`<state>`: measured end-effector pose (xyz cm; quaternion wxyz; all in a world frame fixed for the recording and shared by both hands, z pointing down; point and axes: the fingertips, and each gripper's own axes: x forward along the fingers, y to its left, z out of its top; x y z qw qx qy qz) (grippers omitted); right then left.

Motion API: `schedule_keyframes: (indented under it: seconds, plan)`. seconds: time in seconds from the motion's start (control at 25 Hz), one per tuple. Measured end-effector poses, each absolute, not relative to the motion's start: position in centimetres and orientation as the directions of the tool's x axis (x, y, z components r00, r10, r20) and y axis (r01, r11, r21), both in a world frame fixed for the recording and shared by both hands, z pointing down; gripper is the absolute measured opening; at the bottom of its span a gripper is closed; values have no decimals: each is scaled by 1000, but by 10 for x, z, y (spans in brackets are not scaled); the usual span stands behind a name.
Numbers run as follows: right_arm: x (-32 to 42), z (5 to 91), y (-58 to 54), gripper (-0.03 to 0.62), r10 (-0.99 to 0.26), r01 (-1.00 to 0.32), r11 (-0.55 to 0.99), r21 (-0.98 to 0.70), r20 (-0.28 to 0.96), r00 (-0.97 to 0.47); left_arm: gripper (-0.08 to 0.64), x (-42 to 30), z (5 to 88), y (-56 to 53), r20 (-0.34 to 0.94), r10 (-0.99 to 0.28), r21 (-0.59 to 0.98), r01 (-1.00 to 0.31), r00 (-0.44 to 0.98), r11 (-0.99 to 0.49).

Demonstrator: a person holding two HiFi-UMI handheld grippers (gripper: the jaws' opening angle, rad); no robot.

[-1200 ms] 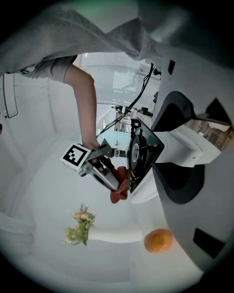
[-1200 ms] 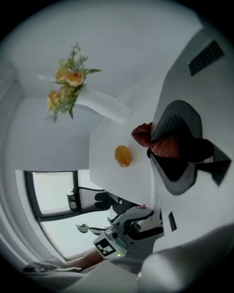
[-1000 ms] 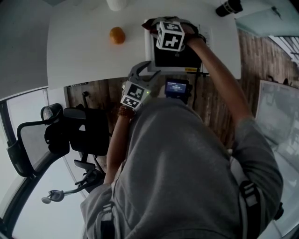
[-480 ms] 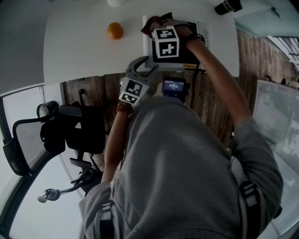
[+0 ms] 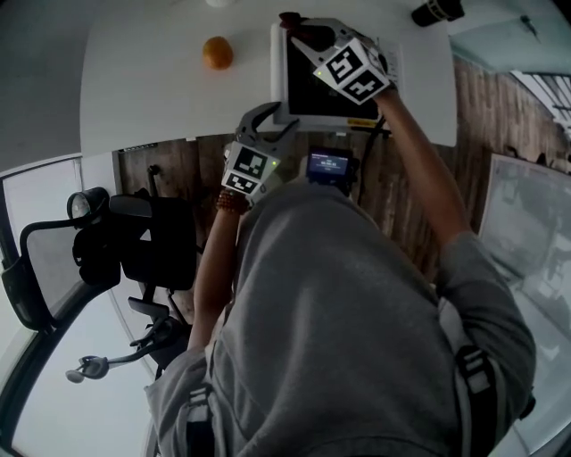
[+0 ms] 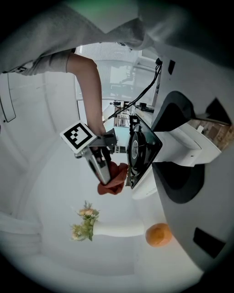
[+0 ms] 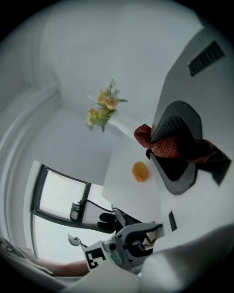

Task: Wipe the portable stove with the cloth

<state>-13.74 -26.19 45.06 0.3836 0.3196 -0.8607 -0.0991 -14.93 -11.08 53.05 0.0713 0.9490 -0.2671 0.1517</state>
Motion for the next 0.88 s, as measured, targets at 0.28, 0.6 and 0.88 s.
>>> schedule_keyframes:
  seconds: [0.28,0.6,0.88]
  plan:
    - [-151,405,-254,84,-567,-506,819,271,518,-640,232,-151,530,-111,330,-484,56,-529,810,-847]
    - [-171,515,-237,84,-346,-429,895,121,796,-497,232,-152,531,-111,351,-483,57,-533,802,-844]
    - [-180,529,-200,81,-140,-291,957,15,900,-413,232,-153,531,-111,358,-481,55,-532,800,-845]
